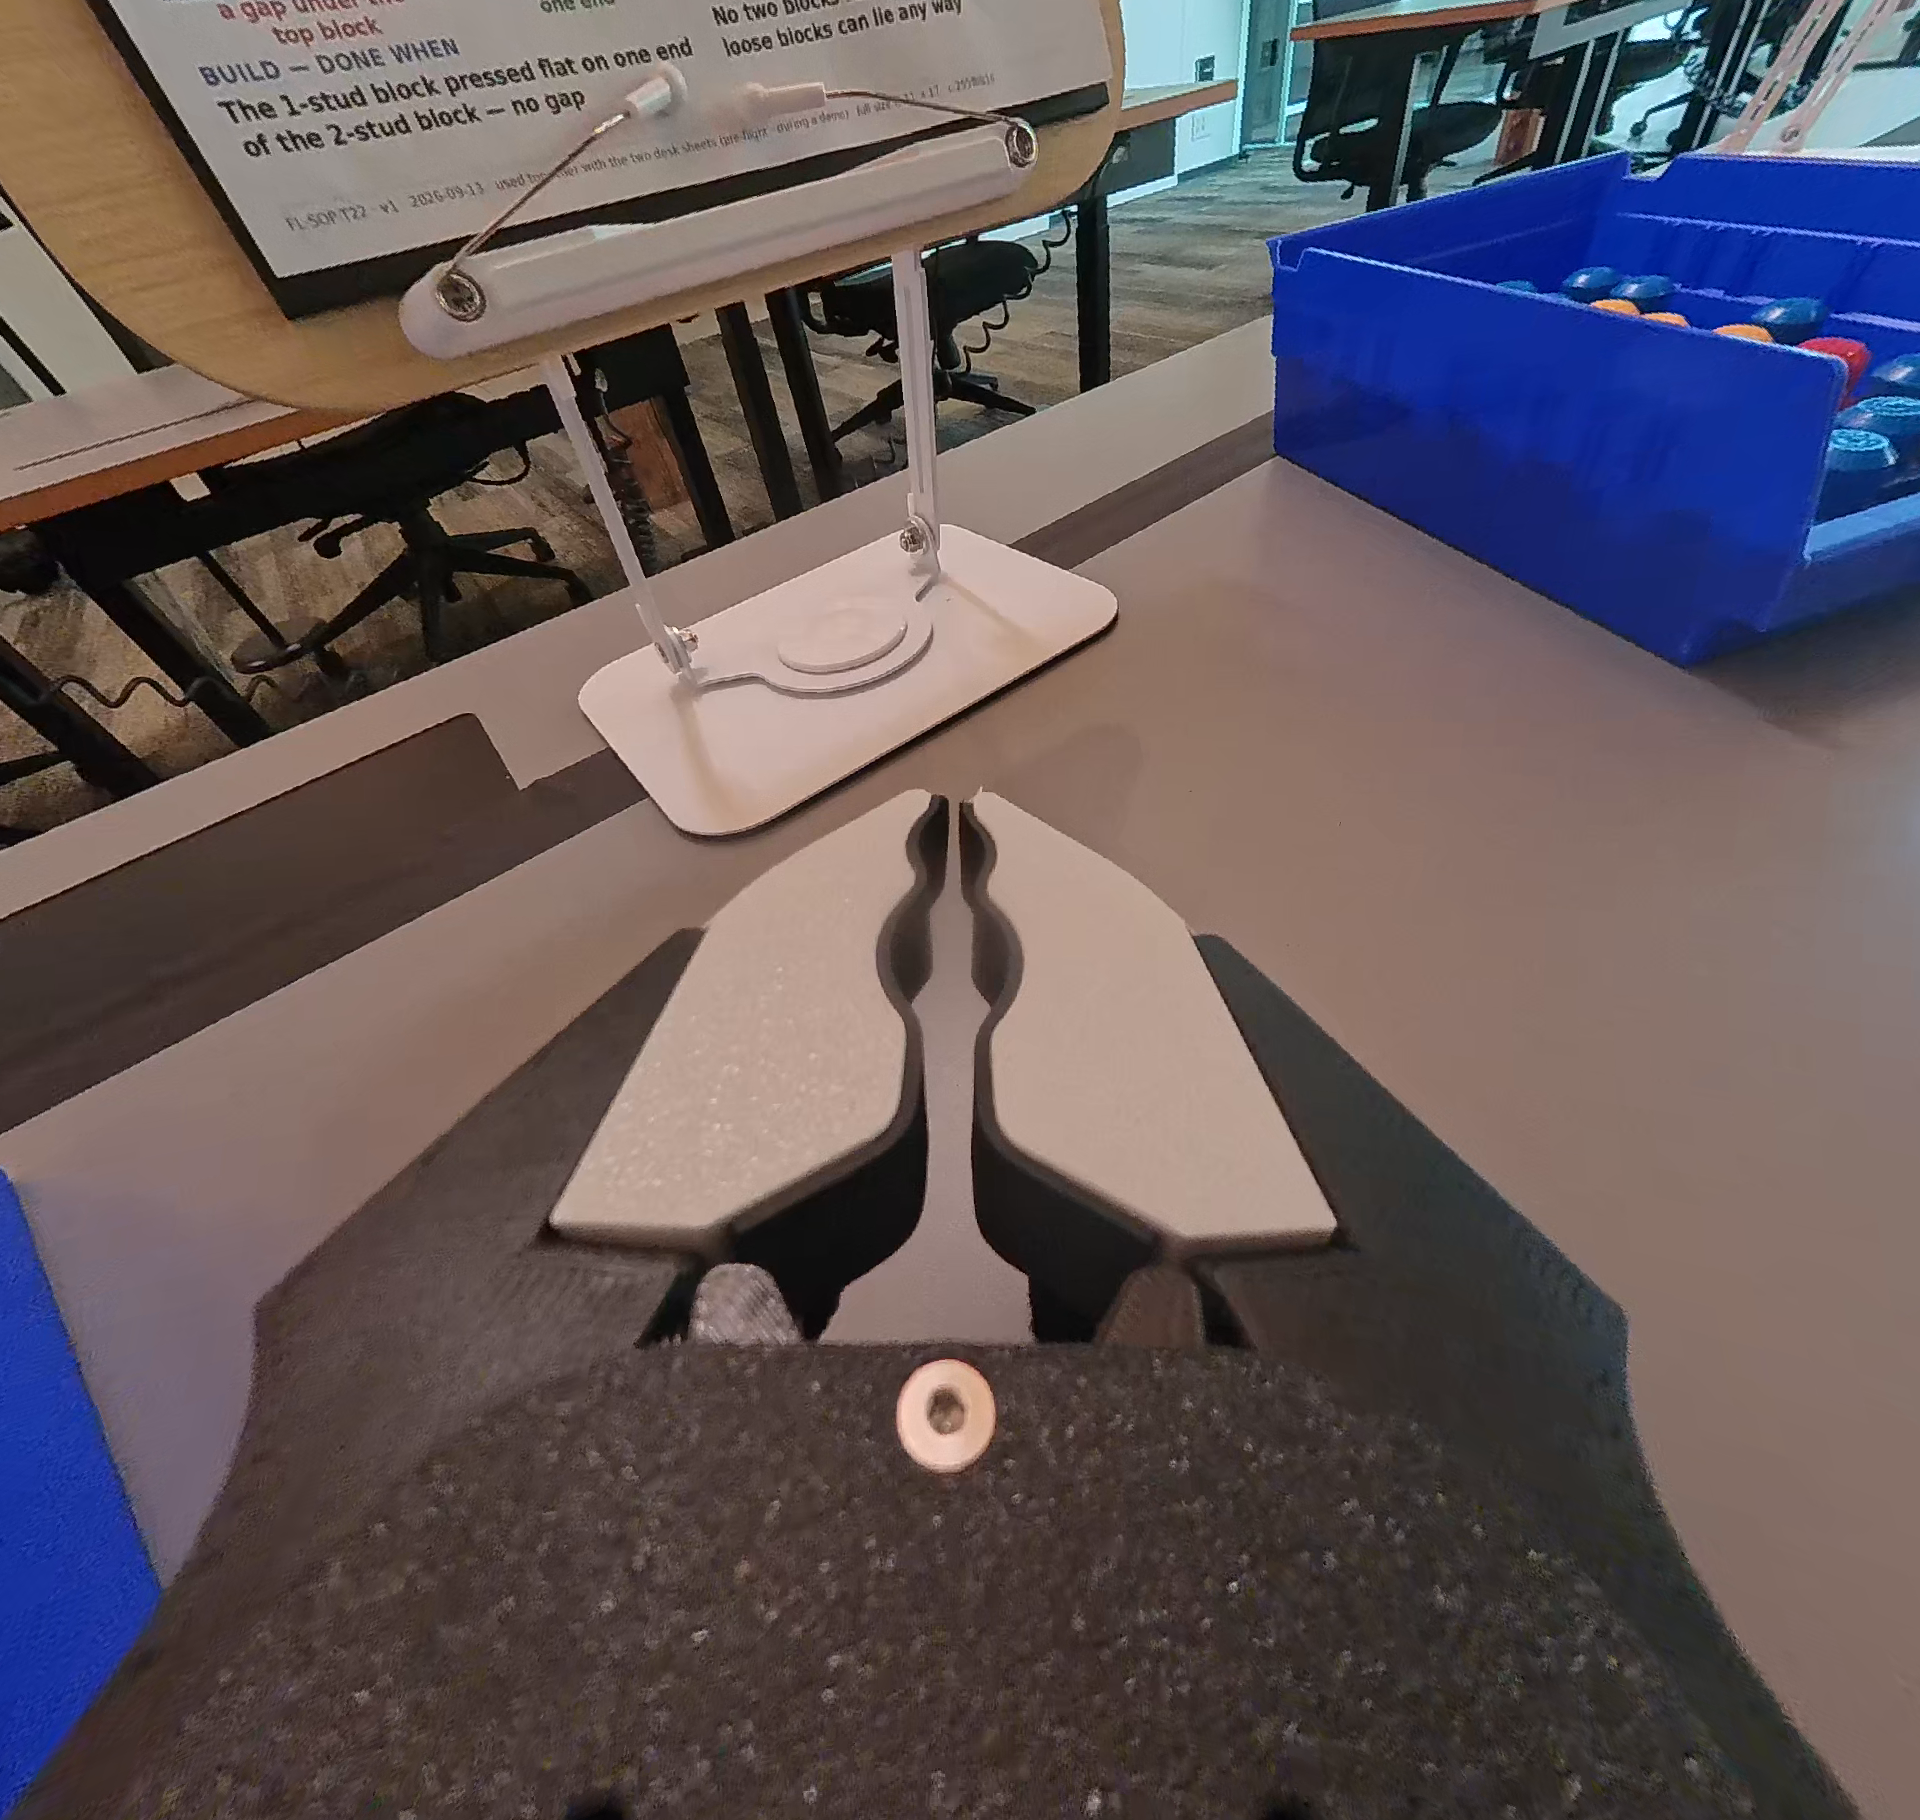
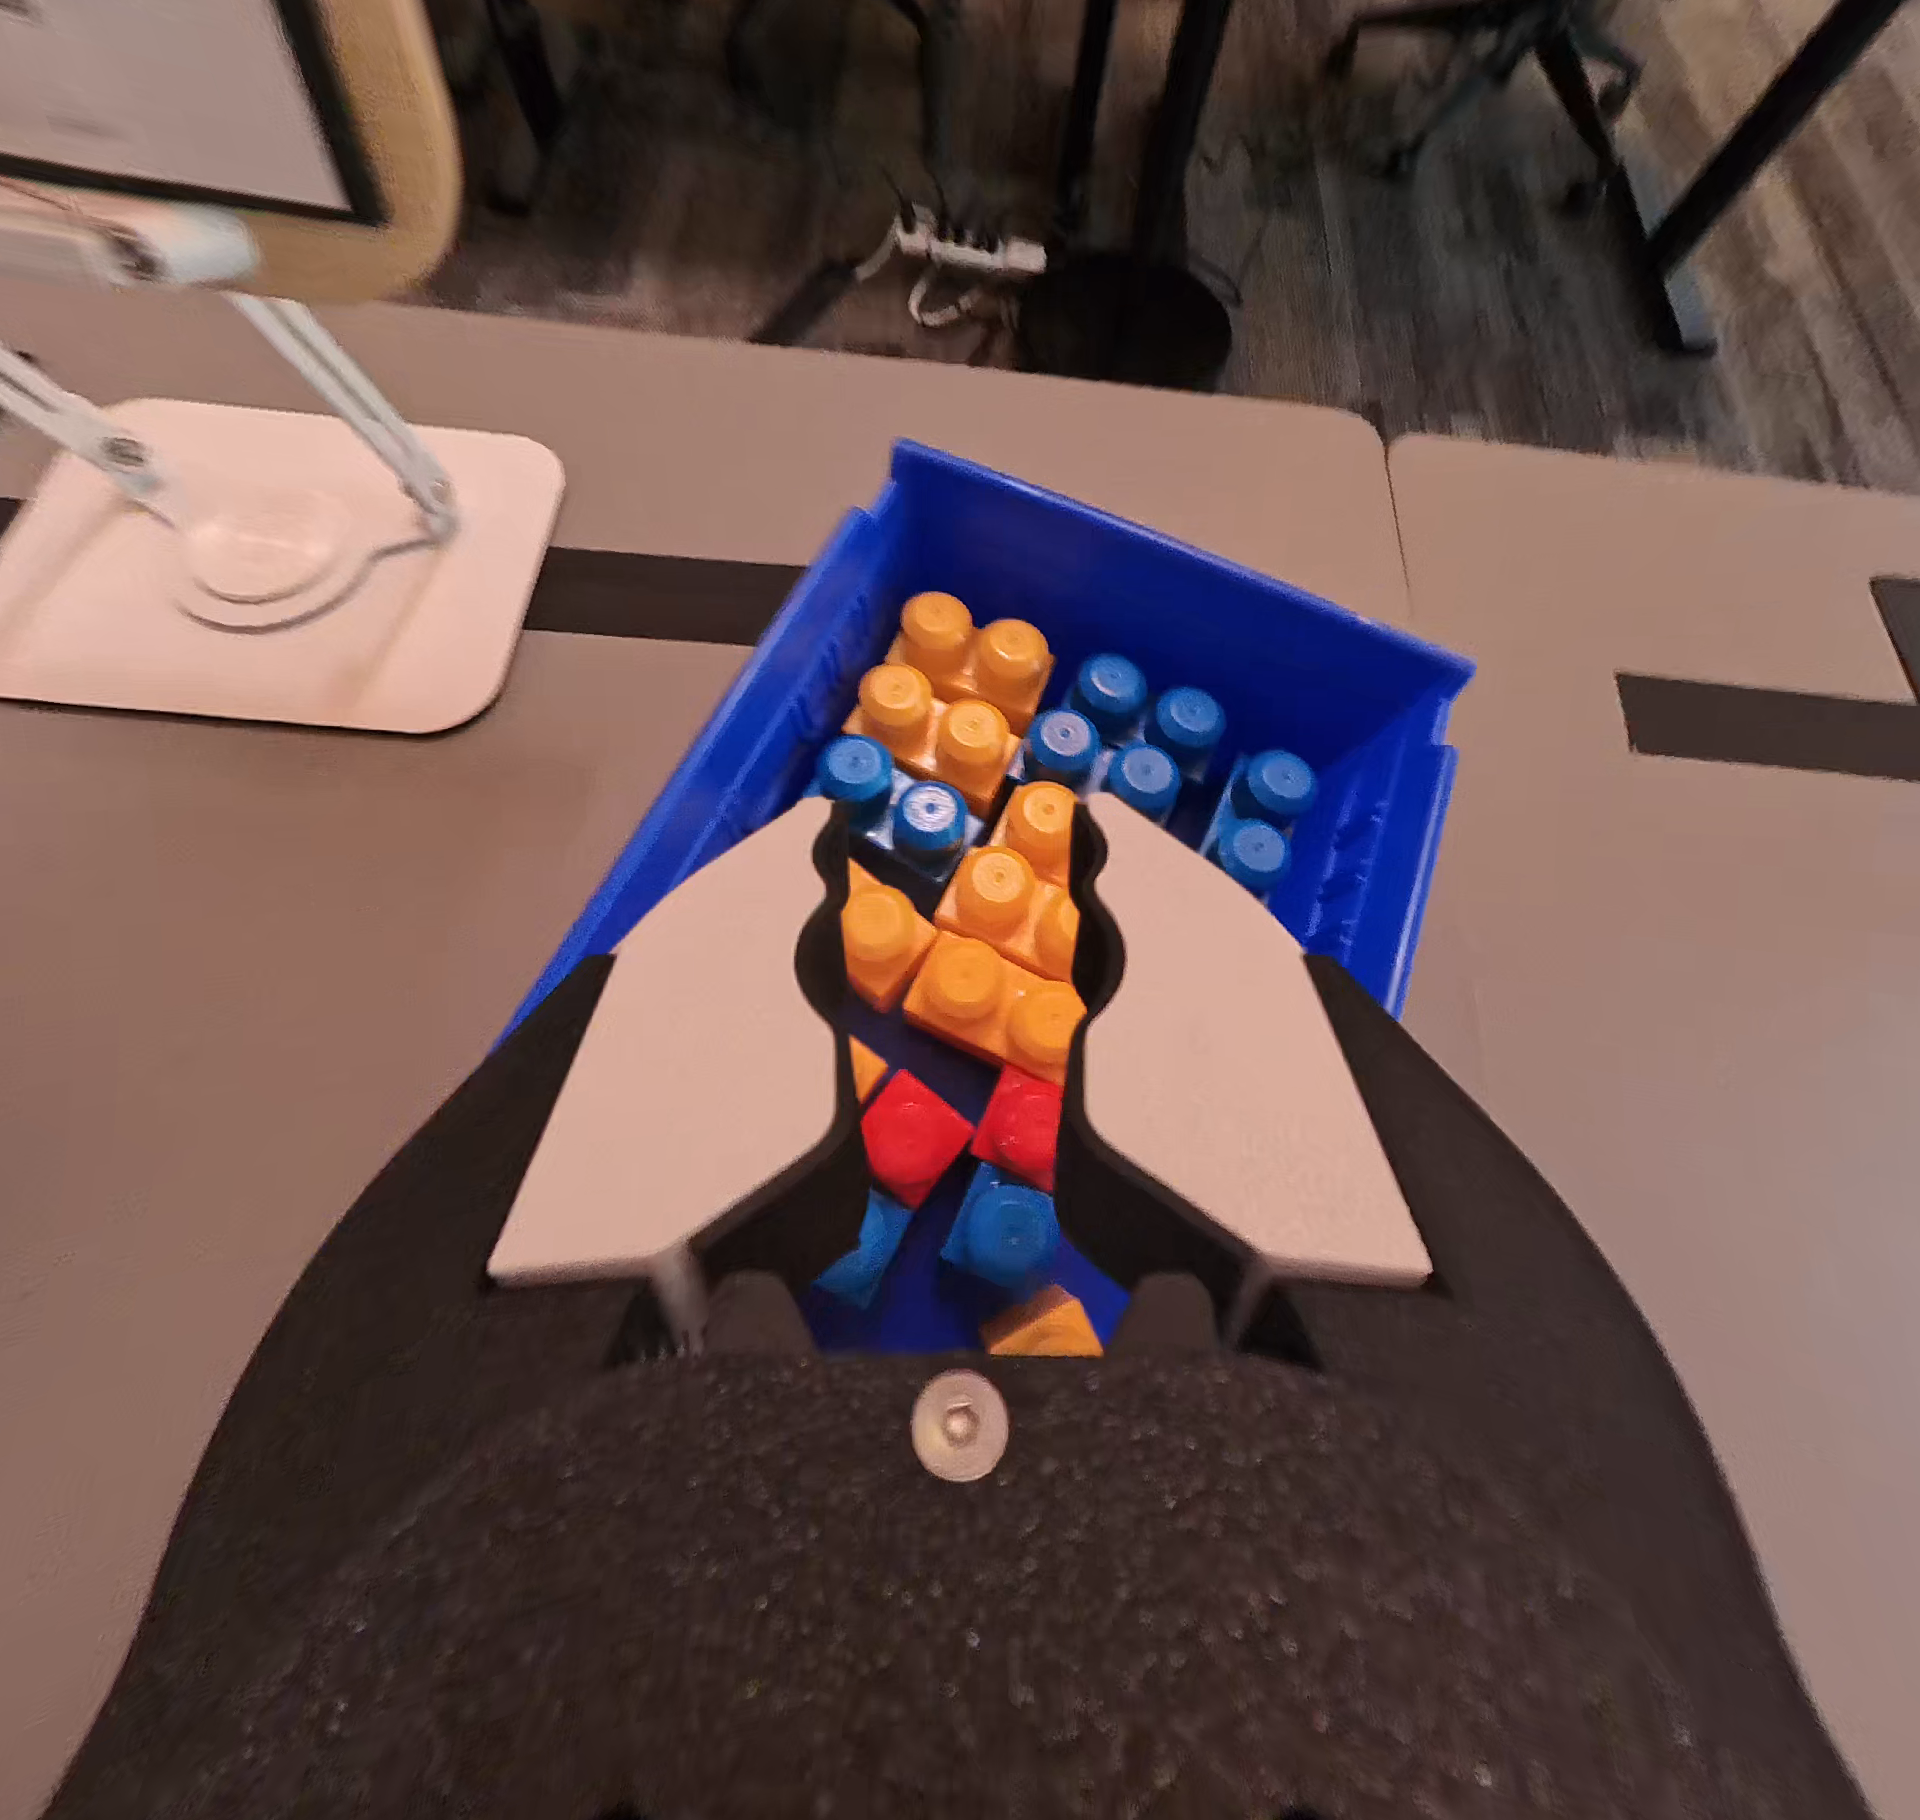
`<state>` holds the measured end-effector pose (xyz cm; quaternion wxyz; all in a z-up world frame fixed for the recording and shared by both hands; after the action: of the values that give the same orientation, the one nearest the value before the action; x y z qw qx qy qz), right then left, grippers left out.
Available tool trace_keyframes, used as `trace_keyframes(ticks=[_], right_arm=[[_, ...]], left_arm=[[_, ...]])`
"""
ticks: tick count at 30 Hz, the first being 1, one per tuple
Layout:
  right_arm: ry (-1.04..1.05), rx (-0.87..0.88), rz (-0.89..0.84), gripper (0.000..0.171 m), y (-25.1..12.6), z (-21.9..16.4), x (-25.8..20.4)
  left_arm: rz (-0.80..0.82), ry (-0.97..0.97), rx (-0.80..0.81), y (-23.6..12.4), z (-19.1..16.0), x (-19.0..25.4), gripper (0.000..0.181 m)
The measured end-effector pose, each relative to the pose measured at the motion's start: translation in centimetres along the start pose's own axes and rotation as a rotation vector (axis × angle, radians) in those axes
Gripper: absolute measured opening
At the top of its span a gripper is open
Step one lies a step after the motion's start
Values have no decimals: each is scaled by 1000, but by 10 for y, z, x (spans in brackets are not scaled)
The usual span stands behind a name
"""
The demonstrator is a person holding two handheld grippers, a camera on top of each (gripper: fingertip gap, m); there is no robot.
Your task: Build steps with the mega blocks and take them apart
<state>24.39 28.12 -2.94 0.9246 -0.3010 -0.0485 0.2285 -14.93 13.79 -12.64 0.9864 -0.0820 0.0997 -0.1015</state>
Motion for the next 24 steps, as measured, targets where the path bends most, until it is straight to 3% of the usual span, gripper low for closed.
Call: trace_keyframes(ticks=[6,10,14,20,24], right_arm=[[-101,192,-41,45,-46,-19,-19],[-14,262,-43,53,-66,-58,-10],[3,285,-179,60,-80,-104,13],[165,223,-184,64,-60,-169,39],[206,171,-139,61,-30,-174,50]], left_arm=[[10,2,-2,0,-2,-1,1],[13,4,-1,1,-3,0,1],[15,12,-3,1,-5,2,1],[9,19,-17,3,-9,5,1],[6,25,-30,4,-12,6,1]])
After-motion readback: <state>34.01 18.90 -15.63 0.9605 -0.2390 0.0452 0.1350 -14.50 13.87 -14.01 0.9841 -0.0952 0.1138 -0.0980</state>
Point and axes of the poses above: each gripper's, where its closed fingertips meet, y out along the fingers, z out of its top, x = y × z across the jaws, the point moved 4 cm from there along -y, back along the fingers, and after that the axes turned 11 degrees about z, right-handed, at the moved point
